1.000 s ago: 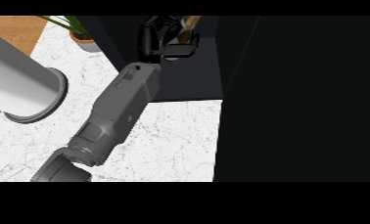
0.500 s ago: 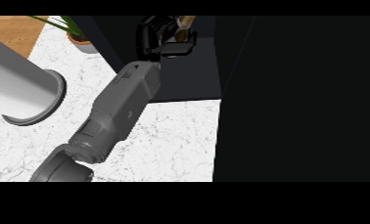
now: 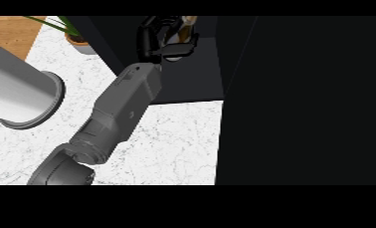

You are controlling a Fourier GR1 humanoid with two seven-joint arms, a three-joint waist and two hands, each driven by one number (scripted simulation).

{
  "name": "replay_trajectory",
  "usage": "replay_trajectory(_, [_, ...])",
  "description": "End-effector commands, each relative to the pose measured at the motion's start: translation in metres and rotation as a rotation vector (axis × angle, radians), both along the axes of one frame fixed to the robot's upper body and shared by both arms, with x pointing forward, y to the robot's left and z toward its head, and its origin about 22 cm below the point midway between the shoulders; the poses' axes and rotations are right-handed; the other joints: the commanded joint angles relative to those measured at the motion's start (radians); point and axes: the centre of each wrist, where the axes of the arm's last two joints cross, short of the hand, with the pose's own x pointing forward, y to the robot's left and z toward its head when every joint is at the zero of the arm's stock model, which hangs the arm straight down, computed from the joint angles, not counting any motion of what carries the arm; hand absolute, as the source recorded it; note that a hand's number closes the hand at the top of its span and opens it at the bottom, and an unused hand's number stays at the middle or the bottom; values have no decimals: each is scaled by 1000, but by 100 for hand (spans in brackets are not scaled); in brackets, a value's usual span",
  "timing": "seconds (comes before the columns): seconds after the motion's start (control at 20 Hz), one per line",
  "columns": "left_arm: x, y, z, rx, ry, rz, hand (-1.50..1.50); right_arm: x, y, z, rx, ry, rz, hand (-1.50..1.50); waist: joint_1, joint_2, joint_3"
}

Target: Pick up the wine, place it into the cabinet and close the cabinet

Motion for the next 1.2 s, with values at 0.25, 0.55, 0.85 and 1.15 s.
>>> replay_trajectory(0.25, [-3,18,-14,74,51,69,-150,-9,-5,3,17,-13,18,-150,-3,9,-3])
replay_trajectory(0.55, [-9,21,-28,146,75,64,-150,-2,-5,1,20,-30,22,-150,-7,13,-4])
replay_trajectory(0.85, [-14,41,-40,155,73,107,-150,-10,-4,7,19,-37,29,-150,-14,15,-5])
replay_trajectory(1.15, [-16,21,-39,123,27,98,-150,-3,4,12,17,-30,30,-150,-4,12,-5])
